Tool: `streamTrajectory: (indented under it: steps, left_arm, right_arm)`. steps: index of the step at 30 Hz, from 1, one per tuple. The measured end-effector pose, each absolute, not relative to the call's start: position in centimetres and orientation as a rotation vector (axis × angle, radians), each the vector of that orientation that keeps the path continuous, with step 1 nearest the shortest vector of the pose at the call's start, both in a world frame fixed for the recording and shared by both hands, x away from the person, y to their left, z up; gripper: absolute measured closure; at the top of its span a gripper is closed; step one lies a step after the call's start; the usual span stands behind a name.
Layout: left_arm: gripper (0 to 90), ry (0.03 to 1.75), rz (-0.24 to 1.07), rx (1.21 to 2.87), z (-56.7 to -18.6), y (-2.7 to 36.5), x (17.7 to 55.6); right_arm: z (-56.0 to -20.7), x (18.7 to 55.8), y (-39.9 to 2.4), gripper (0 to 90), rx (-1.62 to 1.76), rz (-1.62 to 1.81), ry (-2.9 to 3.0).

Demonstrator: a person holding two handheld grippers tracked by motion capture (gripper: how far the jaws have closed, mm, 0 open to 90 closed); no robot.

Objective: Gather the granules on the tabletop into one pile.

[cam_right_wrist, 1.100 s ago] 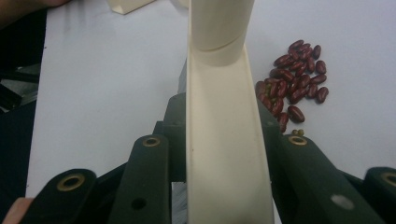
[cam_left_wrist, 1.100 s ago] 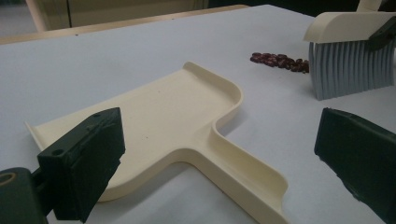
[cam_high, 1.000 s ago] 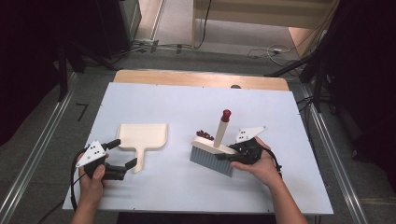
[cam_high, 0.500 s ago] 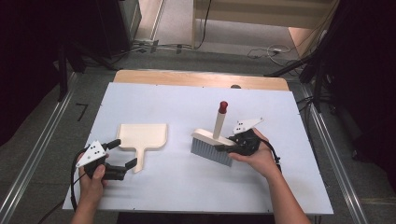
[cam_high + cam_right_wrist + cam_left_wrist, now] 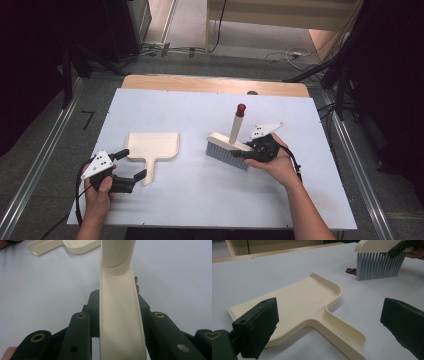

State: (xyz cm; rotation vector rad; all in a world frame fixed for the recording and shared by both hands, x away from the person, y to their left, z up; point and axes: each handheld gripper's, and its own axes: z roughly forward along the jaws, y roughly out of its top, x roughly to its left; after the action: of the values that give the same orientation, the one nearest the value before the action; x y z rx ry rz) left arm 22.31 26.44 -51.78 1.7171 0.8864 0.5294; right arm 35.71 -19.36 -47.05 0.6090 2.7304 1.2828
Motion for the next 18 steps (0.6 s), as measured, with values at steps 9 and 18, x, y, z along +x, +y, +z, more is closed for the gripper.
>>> streamTrajectory:
  steps: [9, 18]
  left_arm:
    - [1.8, 0.888, 0.53, 1.717, -51.8, 26.5, 22.3]
    - [1.8, 0.888, 0.525, 1.715, -51.8, 26.6, 22.4]
  right_arm:
    - [-43.9, 36.6, -19.9, 65.7, 0.591, 1.315, 2.659]
    - [-44.9, 40.4, -19.1, 65.7, 0.615, 1.179, 2.513]
